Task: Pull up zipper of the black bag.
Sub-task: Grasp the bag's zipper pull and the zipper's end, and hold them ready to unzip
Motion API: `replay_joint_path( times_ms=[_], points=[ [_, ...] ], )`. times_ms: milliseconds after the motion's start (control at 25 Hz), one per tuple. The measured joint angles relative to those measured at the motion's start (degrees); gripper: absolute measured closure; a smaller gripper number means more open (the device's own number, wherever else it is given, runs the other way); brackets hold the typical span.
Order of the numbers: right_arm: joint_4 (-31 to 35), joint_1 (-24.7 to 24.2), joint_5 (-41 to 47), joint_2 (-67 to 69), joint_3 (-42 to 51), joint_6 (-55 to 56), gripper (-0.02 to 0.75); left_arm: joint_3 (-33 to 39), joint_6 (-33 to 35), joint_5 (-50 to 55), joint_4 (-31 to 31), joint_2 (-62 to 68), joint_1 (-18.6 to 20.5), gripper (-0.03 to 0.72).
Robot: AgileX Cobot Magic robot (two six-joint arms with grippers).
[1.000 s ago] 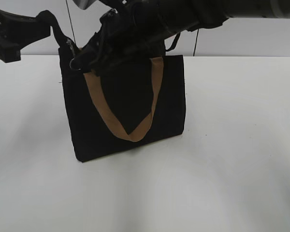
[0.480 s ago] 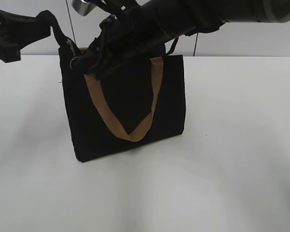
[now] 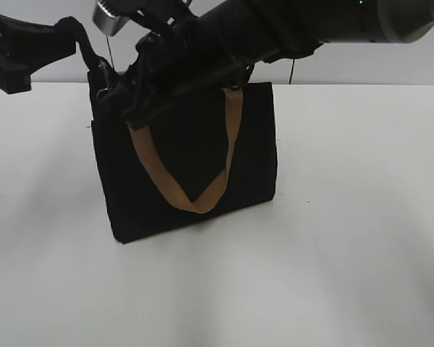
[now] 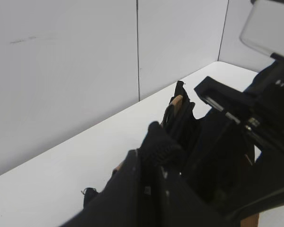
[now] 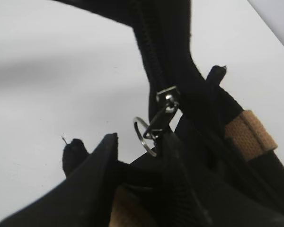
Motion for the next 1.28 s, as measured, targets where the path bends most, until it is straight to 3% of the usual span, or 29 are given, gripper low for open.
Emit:
replay_joint_path(
  times_ms=[360, 840, 1280],
  points=[
    [0.5, 0.3, -1.7, 0.7, -0.1, -0.8, 0.494, 0.0, 0.0, 0.0, 0.0, 0.0, 0.0, 0.666],
    [0.4, 0.3, -1.7, 0.7, -0.1, -0.3, 0.750, 0.0, 0.0, 0.0, 0.1, 0.0, 0.0, 0.666],
    [0.3, 0.3, -1.6, -1.9, -0.1, 0.8, 0.753, 0.0, 0.0, 2.8, 0.1, 0.0, 0.0, 0.666]
  ],
)
